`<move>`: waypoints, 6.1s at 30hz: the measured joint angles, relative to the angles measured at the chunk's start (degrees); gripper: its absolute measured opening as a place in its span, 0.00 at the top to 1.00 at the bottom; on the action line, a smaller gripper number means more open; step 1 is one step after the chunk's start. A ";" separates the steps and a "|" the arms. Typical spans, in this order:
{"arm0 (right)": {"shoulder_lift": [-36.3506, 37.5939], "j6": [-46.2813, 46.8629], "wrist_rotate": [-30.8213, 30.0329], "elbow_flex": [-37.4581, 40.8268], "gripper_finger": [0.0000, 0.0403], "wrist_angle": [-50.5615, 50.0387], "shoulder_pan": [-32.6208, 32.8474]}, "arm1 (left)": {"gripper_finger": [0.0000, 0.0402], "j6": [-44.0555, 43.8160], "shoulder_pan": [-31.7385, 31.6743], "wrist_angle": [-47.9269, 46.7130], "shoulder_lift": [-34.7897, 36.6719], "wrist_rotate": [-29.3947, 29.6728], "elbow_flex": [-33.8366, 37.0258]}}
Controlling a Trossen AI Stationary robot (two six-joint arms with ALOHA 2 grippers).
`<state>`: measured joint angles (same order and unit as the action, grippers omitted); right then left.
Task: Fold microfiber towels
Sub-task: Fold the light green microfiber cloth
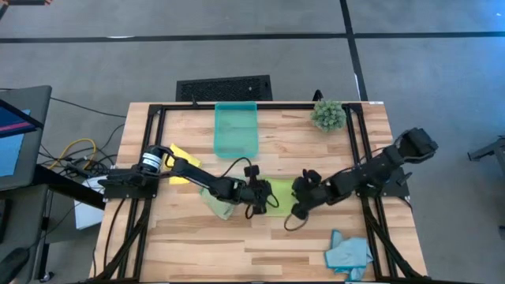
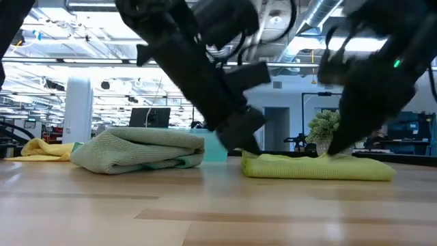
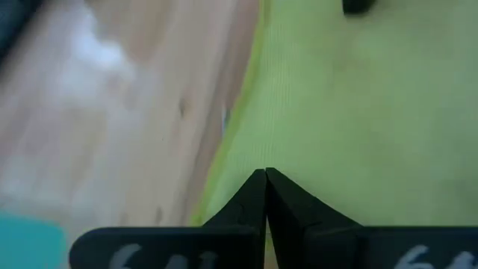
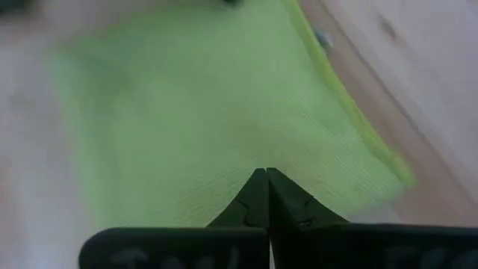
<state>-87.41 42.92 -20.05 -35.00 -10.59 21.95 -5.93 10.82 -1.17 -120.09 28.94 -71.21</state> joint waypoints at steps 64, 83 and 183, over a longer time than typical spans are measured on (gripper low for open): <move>-10.87 -27.81 19.69 -11.43 0.92 17.54 8.72 | 1.00 0.73 3.09 -2.41 3.27 -14.03 3.26; -6.65 -27.36 27.49 -11.47 0.95 13.94 0.72 | 1.00 7.83 3.94 2.07 1.16 -17.00 3.12; -2.79 -6.91 6.66 -4.42 0.95 -1.13 0.07 | 1.00 -2.88 4.00 -5.92 1.92 2.15 -0.53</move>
<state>-90.20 36.01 -13.39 -39.42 -11.72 22.02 -8.81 14.82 -7.09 -118.17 31.09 -71.75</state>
